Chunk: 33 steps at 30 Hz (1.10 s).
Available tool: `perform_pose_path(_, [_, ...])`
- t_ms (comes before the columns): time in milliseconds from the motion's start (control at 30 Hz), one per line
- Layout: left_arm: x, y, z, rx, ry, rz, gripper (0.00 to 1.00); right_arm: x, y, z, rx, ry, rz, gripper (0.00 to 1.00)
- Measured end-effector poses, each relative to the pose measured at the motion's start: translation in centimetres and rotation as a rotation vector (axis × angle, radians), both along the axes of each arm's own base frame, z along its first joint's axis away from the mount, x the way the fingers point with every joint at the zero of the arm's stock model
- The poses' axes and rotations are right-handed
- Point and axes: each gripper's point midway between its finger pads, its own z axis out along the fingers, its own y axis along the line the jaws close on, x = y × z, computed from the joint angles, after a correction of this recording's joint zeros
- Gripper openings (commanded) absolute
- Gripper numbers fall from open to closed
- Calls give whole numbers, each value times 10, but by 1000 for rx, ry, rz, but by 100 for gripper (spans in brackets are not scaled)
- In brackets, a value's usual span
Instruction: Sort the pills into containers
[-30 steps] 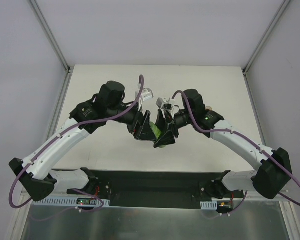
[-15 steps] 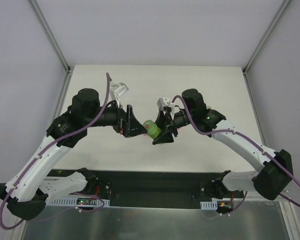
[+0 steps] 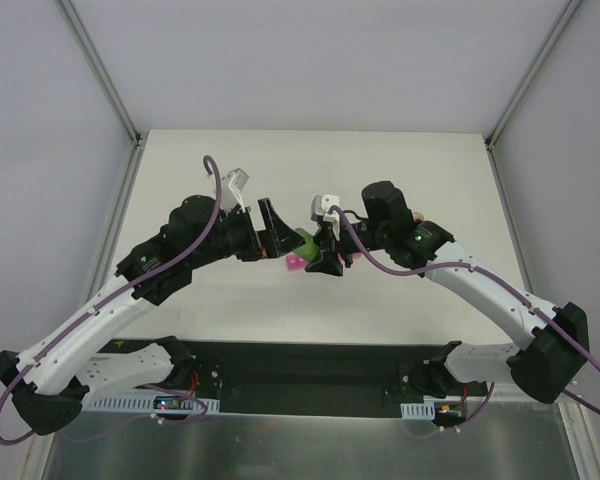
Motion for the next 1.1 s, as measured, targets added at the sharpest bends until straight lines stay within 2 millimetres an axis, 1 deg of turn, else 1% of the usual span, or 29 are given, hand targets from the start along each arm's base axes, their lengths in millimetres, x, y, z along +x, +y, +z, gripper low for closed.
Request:
perform_pose_path(133, [11,-11,-10,15,30,42,94,6,-2,-2,-15,-18,-27,8])
perform_pose_path(267, [20,-13,-18,30,50,81,86,7,-2,-3,-19,-22,-34,8])
perform_pose_path(300, [21,-13,-19,32,54,87,83,7,-2,-3,-19,-22,-34,8])
perform_pose_path(367, [23,-15,-21,35,62,93,80,7,-2,-3,-19,-23,-34,8])
perform_pose_path(500, [26,-19,-24,36,73,91,65,6,-2,-4,-22,-22,-34,8])
perform_pose_path(600, [27,-23,-21,27,72,84,46,7,-2,-5,-29,-19,-39,8])
perform_pose_path(667, [27,-25,-18,17,65,73,38,7,-2,-6,-32,-16,-38,8])
perform_pose_path(767, [24,-27,-17,18,62,57,34,5,-2,-7,-34,-13,-35,8])
perform_pose_path(833, [22,-28,-18,17,65,42,33,4,-2,-7,-32,-10,-30,8])
perform_pose_path(967, [15,-30,-18,20,69,-3,32,-2,-2,-7,-30,17,-4,8])
perform_pose_path(1100, [8,-31,-16,26,46,-57,33,-12,-2,-5,-12,79,30,8])
